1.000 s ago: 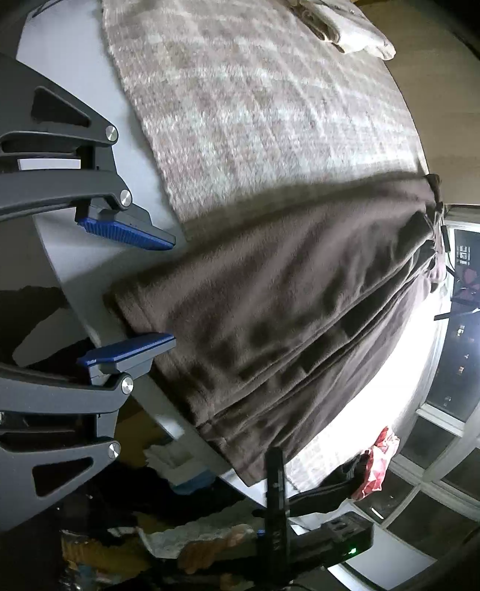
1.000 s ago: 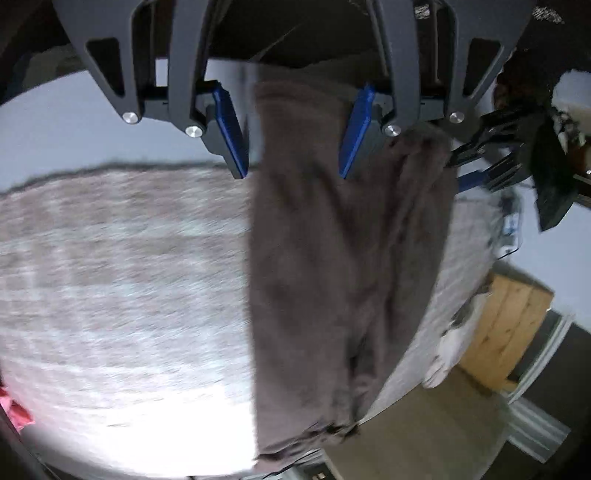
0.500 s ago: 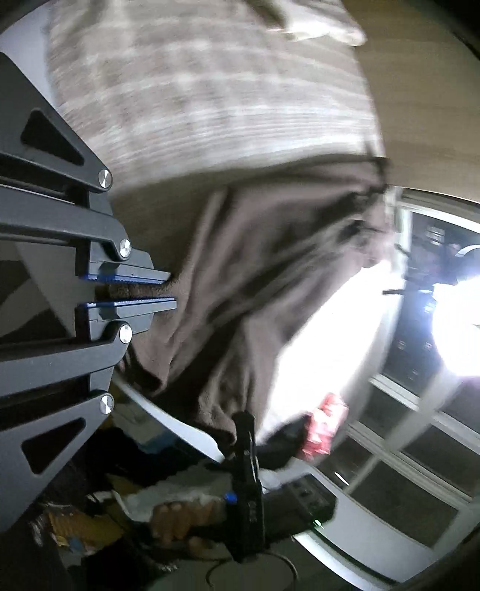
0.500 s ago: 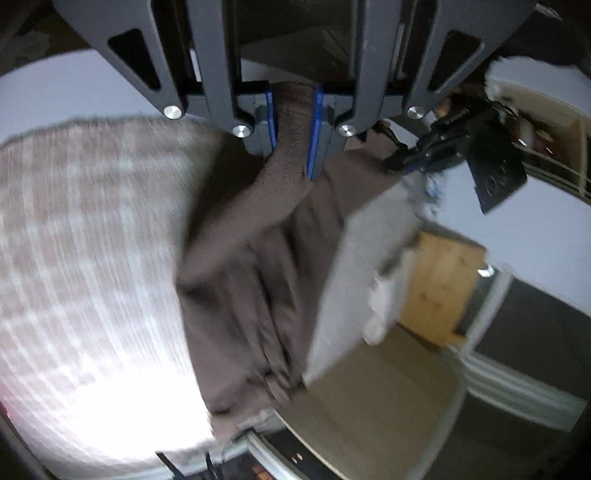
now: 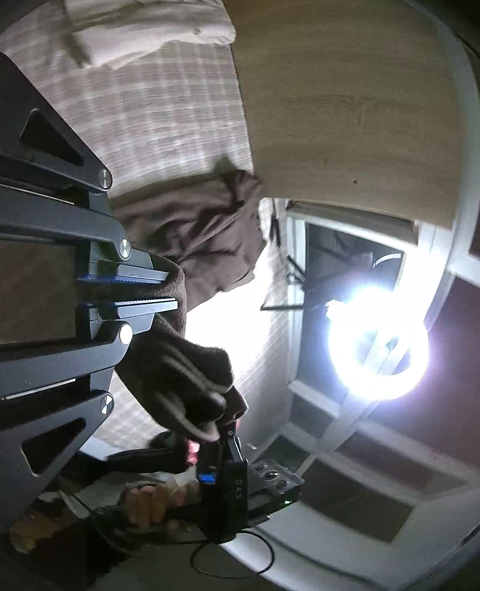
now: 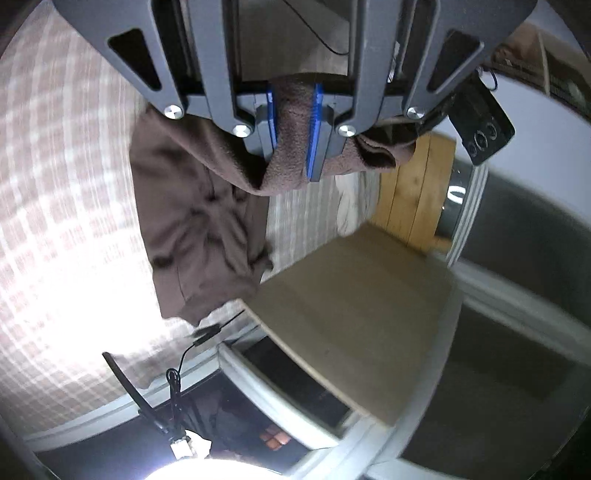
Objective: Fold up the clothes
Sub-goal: 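Grasp the brown garment hem with both grippers and fold it toward the collar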
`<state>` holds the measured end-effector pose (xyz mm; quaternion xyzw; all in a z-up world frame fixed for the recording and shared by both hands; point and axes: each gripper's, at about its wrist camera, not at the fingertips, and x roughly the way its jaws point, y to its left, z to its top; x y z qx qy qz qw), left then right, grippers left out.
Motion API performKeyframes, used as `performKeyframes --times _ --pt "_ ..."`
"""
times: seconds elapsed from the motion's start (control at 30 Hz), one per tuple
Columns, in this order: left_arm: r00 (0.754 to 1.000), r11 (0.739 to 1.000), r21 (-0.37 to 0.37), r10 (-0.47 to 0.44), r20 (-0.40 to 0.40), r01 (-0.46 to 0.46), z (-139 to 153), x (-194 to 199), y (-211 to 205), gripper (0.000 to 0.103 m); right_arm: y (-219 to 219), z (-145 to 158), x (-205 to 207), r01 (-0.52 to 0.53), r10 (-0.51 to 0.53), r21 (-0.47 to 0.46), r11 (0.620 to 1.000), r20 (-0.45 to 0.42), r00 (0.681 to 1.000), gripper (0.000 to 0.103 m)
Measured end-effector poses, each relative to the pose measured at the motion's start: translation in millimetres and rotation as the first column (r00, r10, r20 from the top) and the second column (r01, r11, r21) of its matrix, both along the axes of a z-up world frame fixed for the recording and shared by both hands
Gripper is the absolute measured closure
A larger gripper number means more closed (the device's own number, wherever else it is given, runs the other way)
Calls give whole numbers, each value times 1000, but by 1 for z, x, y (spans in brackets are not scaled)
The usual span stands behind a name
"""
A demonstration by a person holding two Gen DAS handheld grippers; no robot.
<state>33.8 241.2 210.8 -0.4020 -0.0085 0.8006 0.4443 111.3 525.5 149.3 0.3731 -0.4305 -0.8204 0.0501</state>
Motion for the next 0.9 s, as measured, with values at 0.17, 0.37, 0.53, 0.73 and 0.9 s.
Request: performKeyframes --times 0.17,0.37,0.53,0.73,0.9 --pt "998 999 -20 37 53 -36 -17 -62 27 97 41 -29 -64 36 -31 -73 997 67 997 89" --pt "988 994 -79 79 129 -69 -55 -123 63 97 81 -85 -126 75 -48 -136 988 189 981 89" --pt "976 990 -117 105 192 -83 -96 -164 76 97 99 -123 -163 84 -40 -158 984 264 964 89" --pt "960 986 -153 100 262 -61 -142 -193 89 97 107 -155 -185 77 -22 -167 983 312 950 89" --pt "925 993 -107 92 370 -56 -157 -211 85 95 125 -154 -169 56 25 -312 948 251 968 81"
